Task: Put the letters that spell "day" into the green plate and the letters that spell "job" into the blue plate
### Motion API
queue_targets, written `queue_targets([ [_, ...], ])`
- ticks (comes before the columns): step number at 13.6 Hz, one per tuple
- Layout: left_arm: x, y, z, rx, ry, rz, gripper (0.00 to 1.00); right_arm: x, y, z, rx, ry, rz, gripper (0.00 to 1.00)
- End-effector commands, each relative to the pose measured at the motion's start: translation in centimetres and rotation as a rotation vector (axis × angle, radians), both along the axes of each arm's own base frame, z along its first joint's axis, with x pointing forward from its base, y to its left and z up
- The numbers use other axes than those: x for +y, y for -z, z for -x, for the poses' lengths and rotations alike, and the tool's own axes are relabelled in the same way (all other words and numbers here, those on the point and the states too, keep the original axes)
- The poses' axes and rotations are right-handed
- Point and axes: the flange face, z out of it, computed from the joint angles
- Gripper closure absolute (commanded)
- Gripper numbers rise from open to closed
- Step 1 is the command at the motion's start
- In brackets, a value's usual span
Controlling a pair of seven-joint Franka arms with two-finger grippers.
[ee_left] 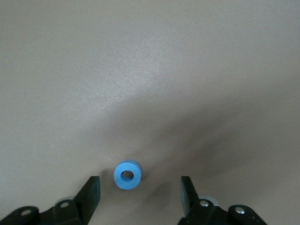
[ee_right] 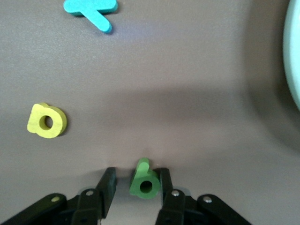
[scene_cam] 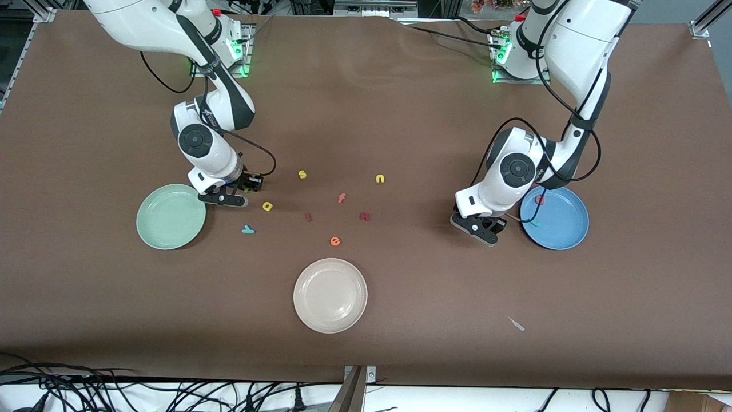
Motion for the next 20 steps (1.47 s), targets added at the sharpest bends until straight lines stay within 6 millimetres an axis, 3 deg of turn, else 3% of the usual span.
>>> queue_targets([
  [1, 0.1, 0.8, 0.0, 0.01, -0.016, 0.005, 0.28, -0.1, 0.5, 0.3, 0.001, 0.004, -0.003, 0.6],
  [4, 0.4, 1.3, -0.2, -0.004, -0.02, 0.008, 0.3, -0.1, 0.6, 0.3, 0.003, 0.005, -0.003, 0.64],
  [7, 0.4, 1.3, -0.2, -0.004, -0.017, 0.007, 0.55, -0.1, 0.7, 0.3, 0.003, 0.008, -0.003, 0.66],
  [10, 0.4, 1.4, -0.3, -0.004, -0.011, 0.007, 0.64, -0.1, 0.7, 0.3, 0.004, 0.009, -0.002, 0.73],
  [15, 0.8, 1.3, -0.5, -0.007, -0.015, 0.004, 0.88, 0.0, 0.5, 0.2, 0.005, 0.008, -0.001, 0.78],
  [18, 1.3, 0.9, -0.5, 0.001, -0.042, 0.013, 0.92, 0.0, 0.5, 0.1, 0.004, 0.008, -0.001, 0.8],
  [20, 2.7, -1.0, -0.5, -0.001, -0.058, 0.002, 0.92, 0.0, 0.5, 0.1, 0.004, 0.007, -0.001, 0.83],
])
